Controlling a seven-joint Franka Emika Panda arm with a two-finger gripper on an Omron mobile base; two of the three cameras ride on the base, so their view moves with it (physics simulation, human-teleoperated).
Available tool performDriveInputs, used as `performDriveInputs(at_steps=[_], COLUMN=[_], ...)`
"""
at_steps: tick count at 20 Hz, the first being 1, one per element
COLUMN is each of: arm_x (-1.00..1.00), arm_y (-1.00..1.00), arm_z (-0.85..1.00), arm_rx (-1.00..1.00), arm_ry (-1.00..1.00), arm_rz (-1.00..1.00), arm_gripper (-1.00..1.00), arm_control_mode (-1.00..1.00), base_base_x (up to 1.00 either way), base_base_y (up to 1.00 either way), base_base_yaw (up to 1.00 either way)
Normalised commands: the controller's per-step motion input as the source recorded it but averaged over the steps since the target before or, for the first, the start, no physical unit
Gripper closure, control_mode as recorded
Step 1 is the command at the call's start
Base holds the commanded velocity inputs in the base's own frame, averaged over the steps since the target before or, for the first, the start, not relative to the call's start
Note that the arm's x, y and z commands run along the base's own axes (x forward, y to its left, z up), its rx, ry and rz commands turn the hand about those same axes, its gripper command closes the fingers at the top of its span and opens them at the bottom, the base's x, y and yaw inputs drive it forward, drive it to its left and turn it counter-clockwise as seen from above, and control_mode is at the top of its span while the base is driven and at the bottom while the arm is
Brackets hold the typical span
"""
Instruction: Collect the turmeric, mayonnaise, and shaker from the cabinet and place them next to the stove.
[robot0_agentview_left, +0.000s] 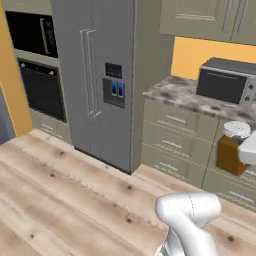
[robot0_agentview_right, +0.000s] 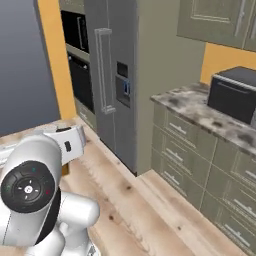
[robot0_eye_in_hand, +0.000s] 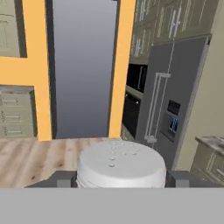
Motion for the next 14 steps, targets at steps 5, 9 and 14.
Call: performDriveInputs(at_steps=[5, 9, 14], arm_x=[0.0, 0.0, 0.0], arm_y=[0.0, 0.0, 0.0], arm_z=[0.0, 0.0, 0.0], arm_rx=[0.0, 0.0, 0.0], arm_ry=[0.0, 0.0, 0.0], arm_rz=[0.0, 0.0, 0.0], arm_gripper=[1.0, 1.0, 1.0], arm_control_mode=[1.0, 1.0, 1.0], base_base_x=[0.61, 0.66, 0.69], base_base_y=[0.24, 0.23, 0.31], base_base_yaw=[0.44, 0.43, 0.41])
